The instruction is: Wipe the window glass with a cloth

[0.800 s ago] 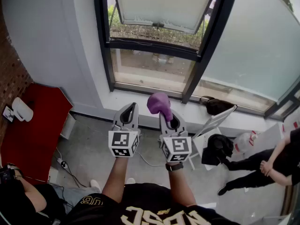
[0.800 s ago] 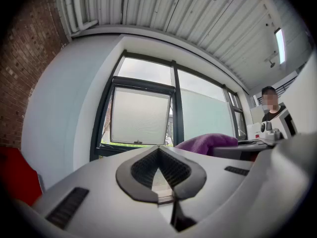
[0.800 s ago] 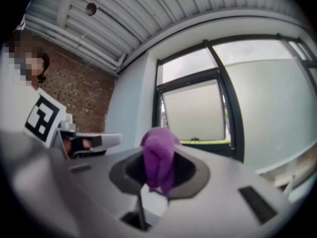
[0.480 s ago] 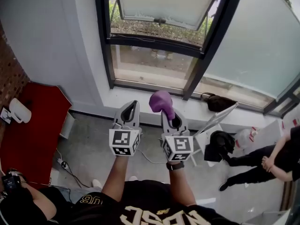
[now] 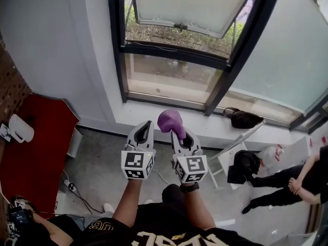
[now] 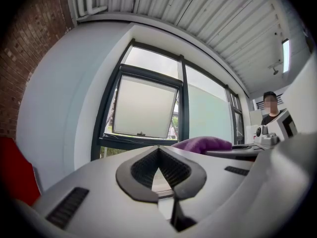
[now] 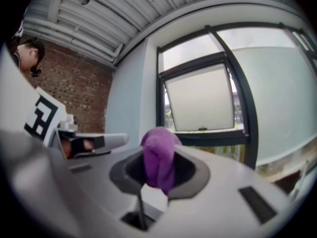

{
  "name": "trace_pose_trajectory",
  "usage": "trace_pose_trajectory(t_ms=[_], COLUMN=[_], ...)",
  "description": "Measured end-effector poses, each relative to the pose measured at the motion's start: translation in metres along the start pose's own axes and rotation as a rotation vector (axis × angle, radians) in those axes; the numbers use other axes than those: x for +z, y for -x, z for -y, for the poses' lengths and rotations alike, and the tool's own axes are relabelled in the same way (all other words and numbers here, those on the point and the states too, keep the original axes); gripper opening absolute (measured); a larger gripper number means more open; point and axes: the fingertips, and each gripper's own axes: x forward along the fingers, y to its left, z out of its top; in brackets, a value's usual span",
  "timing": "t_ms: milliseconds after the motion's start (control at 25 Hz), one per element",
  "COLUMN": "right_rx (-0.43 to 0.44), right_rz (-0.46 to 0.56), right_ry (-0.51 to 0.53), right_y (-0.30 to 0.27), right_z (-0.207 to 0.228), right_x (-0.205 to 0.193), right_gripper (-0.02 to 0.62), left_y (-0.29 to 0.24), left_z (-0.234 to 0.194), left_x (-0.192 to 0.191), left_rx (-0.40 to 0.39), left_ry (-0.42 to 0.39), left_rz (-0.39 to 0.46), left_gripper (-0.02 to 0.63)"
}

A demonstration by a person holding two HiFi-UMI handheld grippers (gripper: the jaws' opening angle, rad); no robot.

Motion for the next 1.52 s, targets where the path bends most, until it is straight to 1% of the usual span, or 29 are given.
trace_pose_trajectory(t_ms=[200, 280, 400, 480, 560, 680, 720, 840, 920, 1040, 1160, 1280, 1360, 1520], right_rx=[0.017, 0.026, 0.051, 0.07, 0.073, 0.058, 0.052, 0.047, 0.087, 0.163, 0.203, 0.233, 0.243, 0.235], right_rz=[0.009, 0.026, 0.029, 0.02, 0.027, 0.076, 0.096, 0.158, 0.174, 0.136, 0.08, 0.048, 0.022, -0.035], right_ry=[-0.027, -0.056, -0.084, -0.089, -0.09, -0.08, -0.081, -0.11, -0.133, -0.165, -0.183, -0.194, -0.198, -0.228], right_y=[-0.041, -0.062, -0.105, -0.136, -0.167, -0.214, -0.229, -0.262, -0.28, -0.307, -0.328, -0.346, -0.355, -0.37], right_z=[0.023, 0.042, 0.079, 0.11, 0.149, 0.221, 0.246, 0.309, 0.332, 0.347, 0.353, 0.353, 0.35, 0.345], right_x=[-0.003, -0.007, -0.018, -0.021, -0.015, 0.013, 0.022, 0.045, 0.051, 0.035, 0.012, -0.004, -0.019, -0.051], right_gripper=[0.081, 0.081, 0.081, 0.081, 0.081, 0.081, 0.081, 0.081, 0.081, 0.081, 0.081, 0.081, 0.081, 0.081], left_y=[-0.037, -0.06, -0.11, -0.153, -0.201, -0.276, -0.297, -0.351, -0.38, -0.41, -0.431, -0.446, -0.45, -0.449], left_z=[-0.013, -0.018, -0.029, -0.035, -0.033, -0.014, -0.009, -0.005, -0.007, -0.009, -0.018, -0.03, -0.04, -0.06], left_x=[-0.012, -0.021, -0.034, -0.041, -0.042, -0.036, -0.034, -0.029, -0.029, -0.041, -0.059, -0.075, -0.086, -0.108], left_rx=[0.013, 0.025, 0.061, 0.085, 0.09, 0.06, 0.056, 0.087, 0.113, 0.125, 0.139, 0.157, 0.172, 0.183], left_ry=[-0.013, -0.034, -0.049, -0.043, -0.047, -0.096, -0.095, -0.036, -0.023, -0.043, -0.039, -0.034, -0.027, -0.007], left_rz=[-0.026, -0.038, -0.046, -0.052, -0.051, -0.043, -0.033, 0.017, 0.021, -0.011, -0.04, -0.069, -0.095, -0.14], left_gripper=[0.017, 0.017, 0.017, 0.017, 0.017, 0.017, 0.017, 0.017, 0.017, 0.017, 0.017, 0.017, 0.017, 0.017])
